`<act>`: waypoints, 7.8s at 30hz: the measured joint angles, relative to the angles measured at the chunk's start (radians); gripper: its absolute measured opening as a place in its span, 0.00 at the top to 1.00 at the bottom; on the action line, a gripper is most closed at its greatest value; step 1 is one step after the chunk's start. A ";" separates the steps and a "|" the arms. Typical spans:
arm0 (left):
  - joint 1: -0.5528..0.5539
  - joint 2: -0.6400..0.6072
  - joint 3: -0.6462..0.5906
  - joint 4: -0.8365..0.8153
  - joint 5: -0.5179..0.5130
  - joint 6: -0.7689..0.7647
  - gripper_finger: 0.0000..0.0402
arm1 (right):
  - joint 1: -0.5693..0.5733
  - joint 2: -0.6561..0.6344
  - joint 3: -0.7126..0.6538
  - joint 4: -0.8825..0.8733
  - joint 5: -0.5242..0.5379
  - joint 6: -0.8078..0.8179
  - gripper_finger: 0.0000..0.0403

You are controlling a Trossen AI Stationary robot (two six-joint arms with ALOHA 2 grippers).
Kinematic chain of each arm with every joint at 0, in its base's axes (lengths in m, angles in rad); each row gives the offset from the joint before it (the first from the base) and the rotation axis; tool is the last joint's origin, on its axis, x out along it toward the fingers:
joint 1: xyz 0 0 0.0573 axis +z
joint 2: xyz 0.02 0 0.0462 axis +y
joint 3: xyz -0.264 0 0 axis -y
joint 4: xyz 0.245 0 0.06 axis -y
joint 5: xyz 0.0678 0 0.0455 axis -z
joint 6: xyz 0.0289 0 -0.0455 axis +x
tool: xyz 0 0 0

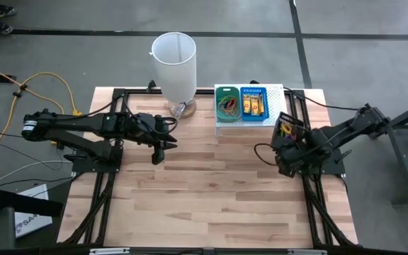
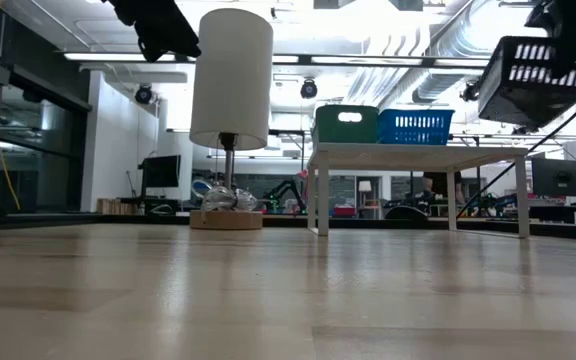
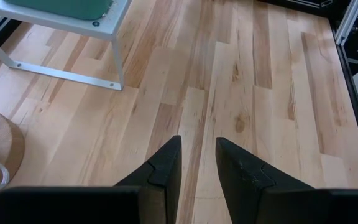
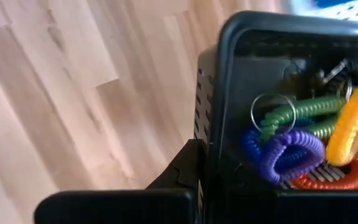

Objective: Pick & Place Office Desk Supplies
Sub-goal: Put the black bin on the shelf, then return to Home Position

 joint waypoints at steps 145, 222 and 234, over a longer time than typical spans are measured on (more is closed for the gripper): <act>0.000 0.000 0.000 0.000 0.000 0.000 0.76 | -0.953 -0.115 -0.114 0.272 -0.136 -1.297 0.86; 0.000 0.000 0.000 0.000 0.000 0.000 0.76 | -0.638 -0.200 -0.113 0.643 -0.322 -0.827 0.86; 0.000 0.000 0.000 0.000 0.000 0.000 0.76 | -0.516 -0.108 -0.114 0.754 -0.246 -0.739 0.86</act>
